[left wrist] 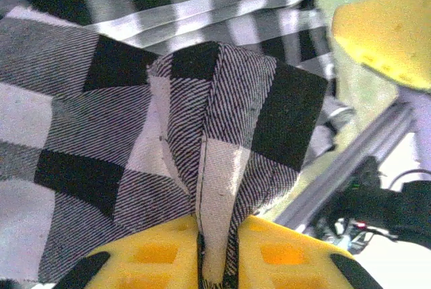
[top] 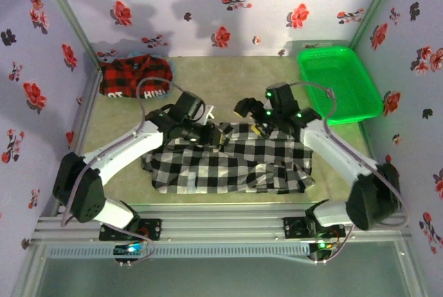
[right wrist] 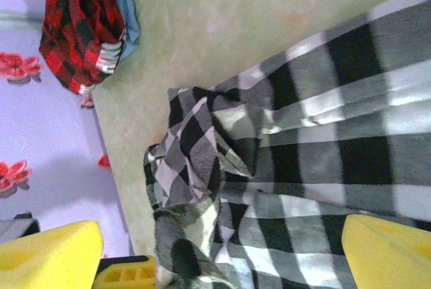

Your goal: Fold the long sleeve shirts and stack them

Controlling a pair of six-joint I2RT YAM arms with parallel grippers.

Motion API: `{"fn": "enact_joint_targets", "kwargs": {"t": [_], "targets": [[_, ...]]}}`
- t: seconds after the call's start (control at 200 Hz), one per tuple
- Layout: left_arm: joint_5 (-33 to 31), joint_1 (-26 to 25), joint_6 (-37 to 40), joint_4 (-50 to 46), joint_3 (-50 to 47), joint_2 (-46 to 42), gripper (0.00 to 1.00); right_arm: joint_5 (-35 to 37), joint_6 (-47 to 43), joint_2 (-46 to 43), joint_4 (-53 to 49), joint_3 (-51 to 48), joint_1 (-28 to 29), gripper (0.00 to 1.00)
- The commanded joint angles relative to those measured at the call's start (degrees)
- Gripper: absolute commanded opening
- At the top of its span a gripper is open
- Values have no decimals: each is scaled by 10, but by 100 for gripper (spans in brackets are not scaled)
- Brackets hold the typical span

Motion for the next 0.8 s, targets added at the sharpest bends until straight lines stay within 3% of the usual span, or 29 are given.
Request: {"fn": "enact_joint_targets", "kwargs": {"t": [0.0, 0.18, 0.375, 0.555, 0.795], "targets": [[47, -33, -99, 121, -9, 8, 19, 100, 10, -77, -90, -47, -16, 94], [60, -84, -176, 223, -32, 31, 19, 118, -10, -176, -173, -85, -60, 94], [51, -131, -180, 231, -58, 36, 20, 98, -4, -244, -195, -116, -65, 95], [14, -127, -148, 189, -70, 13, 20, 71, 13, -287, -177, -162, -59, 95], [10, -67, -49, 76, 0, 47, 21, 56, -3, -312, -193, -173, -57, 95]]}}
